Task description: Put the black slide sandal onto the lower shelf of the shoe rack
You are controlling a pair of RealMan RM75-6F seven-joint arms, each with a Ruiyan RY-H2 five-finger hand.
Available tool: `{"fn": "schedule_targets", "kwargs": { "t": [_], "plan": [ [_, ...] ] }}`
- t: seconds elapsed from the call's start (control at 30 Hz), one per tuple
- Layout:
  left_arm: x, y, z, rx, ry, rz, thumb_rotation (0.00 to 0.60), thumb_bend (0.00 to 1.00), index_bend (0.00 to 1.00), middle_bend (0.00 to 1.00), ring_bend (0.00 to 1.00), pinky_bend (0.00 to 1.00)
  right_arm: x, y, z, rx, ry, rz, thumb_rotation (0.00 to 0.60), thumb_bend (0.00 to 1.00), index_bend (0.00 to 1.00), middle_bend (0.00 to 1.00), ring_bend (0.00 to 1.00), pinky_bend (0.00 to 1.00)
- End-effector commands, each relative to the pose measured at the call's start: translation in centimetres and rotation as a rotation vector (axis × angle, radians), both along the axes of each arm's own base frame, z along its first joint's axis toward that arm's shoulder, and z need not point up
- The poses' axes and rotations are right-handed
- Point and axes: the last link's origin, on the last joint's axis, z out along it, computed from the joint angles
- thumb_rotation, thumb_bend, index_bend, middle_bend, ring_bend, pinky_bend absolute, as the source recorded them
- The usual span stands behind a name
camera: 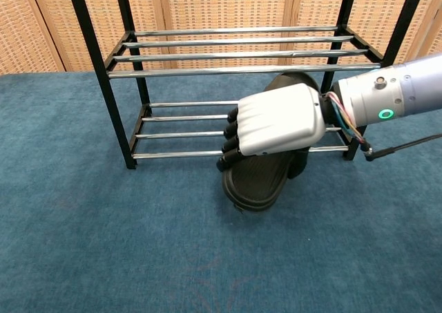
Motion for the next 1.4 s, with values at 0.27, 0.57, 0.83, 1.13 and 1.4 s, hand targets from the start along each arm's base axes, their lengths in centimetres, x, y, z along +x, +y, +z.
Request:
{"fn": "schedule_targets", "kwargs": {
  "t": [0.27, 0.57, 0.83, 1.13, 1.4],
  "plan": [
    [-0.1, 0.1, 0.0, -0.005, -0.005, 0.003, 0.600, 0.24, 0.00, 0.00, 0.00, 0.00, 0.6, -1.3, -0.5, -0.028, 0.037, 0.020, 0.600, 0.73, 0.52, 0.45, 0.45, 0.50],
    [-0.2, 0.3, -0.1, -0.021, -0.007, 0.004, 0.600, 0.24, 0.00, 0.00, 0.00, 0.00, 1.3, -2.7, -0.9, -0.072, 0.047, -0.005, 0.600, 0.74, 0.52, 0.44, 0.44, 0.50],
    [-0.2, 0.4, -0.2, -0.025, -0.008, 0.004, 0.600, 0.24, 0.00, 0.00, 0.00, 0.00, 1.7, -2.7, -1.4, -0.079, 0.031, 0.003, 0.600, 0.79, 0.52, 0.43, 0.43, 0.48],
    [-0.1, 0.3, -0.2, -0.028, -0.010, 0.000, 0.600, 0.24, 0.00, 0.00, 0.00, 0.00, 1.2, -3.6, -1.7, -0.205, 0.074, 0.013, 0.600, 0.48, 0.18, 0.05, 0.05, 0.08],
    [-0.1, 0.2, -0.1, -0.028, -0.011, -0.004, 0.600, 0.24, 0.00, 0.00, 0.00, 0.00, 1.2, -3.0, -1.5, -0.295, 0.073, 0.025, 0.600, 0.12, 0.00, 0.00, 0.00, 0.00]
  ]
}}
